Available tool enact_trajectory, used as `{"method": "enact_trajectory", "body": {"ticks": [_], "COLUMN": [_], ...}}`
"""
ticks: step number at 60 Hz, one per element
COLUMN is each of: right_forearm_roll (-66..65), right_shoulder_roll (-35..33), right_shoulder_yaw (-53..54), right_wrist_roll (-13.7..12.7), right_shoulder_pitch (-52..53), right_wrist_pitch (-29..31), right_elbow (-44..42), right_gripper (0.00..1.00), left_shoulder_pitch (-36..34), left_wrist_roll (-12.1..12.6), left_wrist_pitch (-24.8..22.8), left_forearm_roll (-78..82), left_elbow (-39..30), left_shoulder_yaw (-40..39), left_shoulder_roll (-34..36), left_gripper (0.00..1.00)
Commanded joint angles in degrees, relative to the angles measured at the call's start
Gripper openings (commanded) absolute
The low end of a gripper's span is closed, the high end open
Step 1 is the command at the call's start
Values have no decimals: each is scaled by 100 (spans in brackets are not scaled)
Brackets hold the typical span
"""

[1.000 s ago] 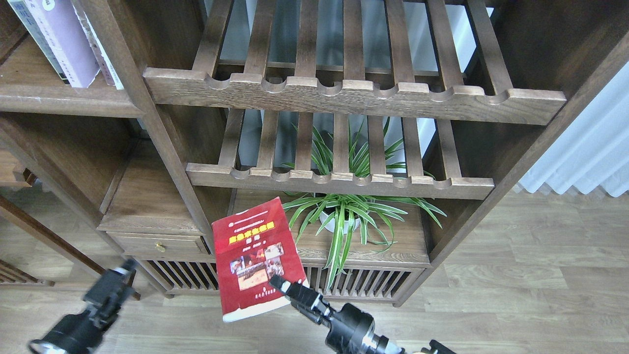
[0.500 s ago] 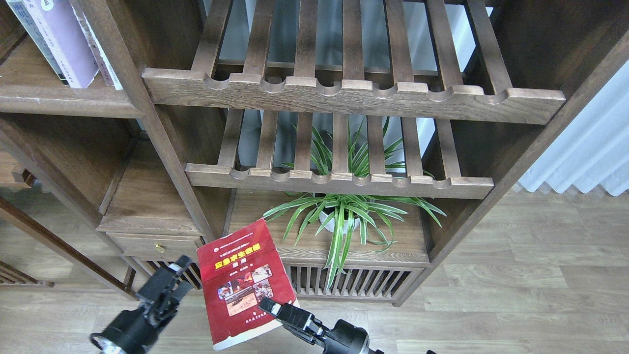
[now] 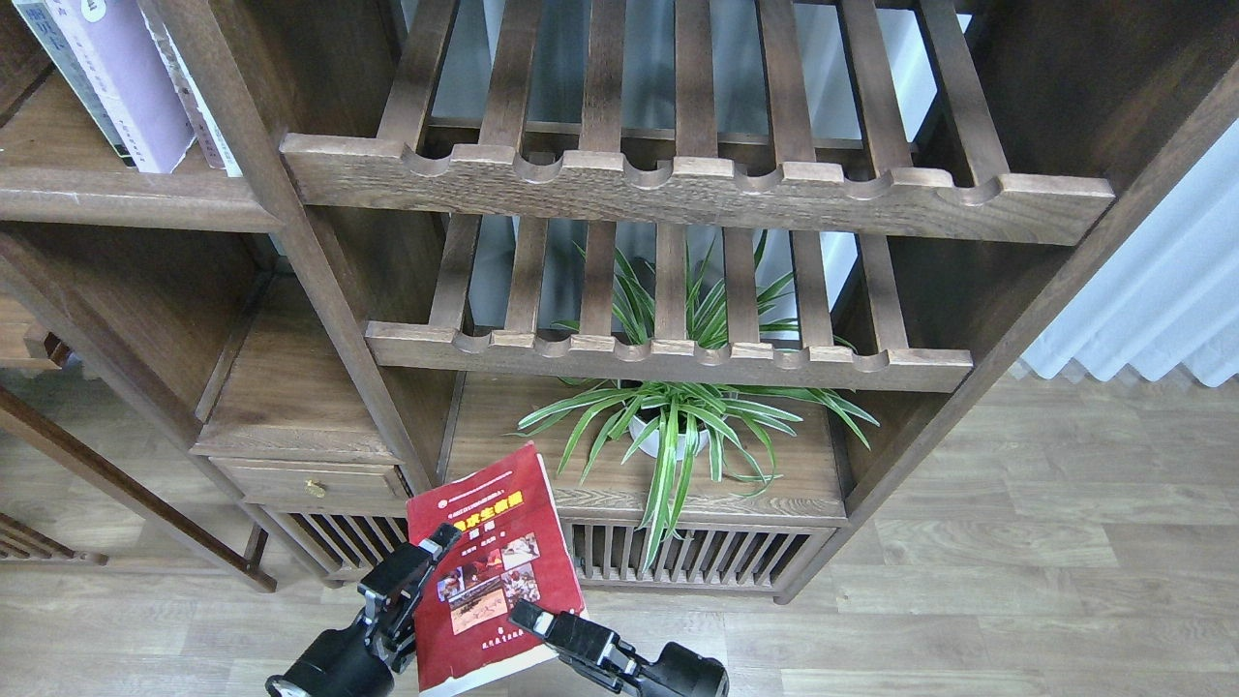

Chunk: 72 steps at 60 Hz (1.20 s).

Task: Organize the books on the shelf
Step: 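Grasp the red book with the left gripper beside the right gripper, then carry the red book with the left gripper to the tall bookcase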

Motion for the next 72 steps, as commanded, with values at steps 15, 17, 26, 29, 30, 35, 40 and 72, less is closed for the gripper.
{"method": "enact_trajectory", "body": {"ticks": [15,17,26,29,30,35,40,72], "right_forearm_roll": [-17,-17,-8,-8,-8,-8,1,-474], "right_shoulder_roll": [1,1,1,1,1,1,1,1], "right_shoulder_yaw": [126,135,170,170,170,170,170,117], "right_wrist_roll": [-44,-44,-44,-44,-44,-44,-44,0], "right_shoulder_pitch": [-20,-20,-11,-2,6,6,6,-20], "right_wrist_pitch": [0,0,0,0,0,0,0,0], "right_elbow": [-38,-38,-46,-47,-47,-47,-64,-73], "right_gripper": [5,5,6,6,6,10,12,99], "left_shoulder_pitch": [68,59,42,42,42,51,51,472], "left_wrist_roll": [18,27,44,44,44,44,53,88], "left_wrist_pitch": [0,0,0,0,0,0,0,0], "left_forearm_roll": [50,59,59,59,59,59,85,217], "left_elbow": [-71,-80,-133,-176,-194,-229,-300,-1108], "left_shoulder_yaw": [36,36,19,19,19,19,19,-1185], "left_shoulder_roll": [398,459,705,802,820,916,987,2217], "left_gripper": [8,8,8,8,8,8,8,9]}}
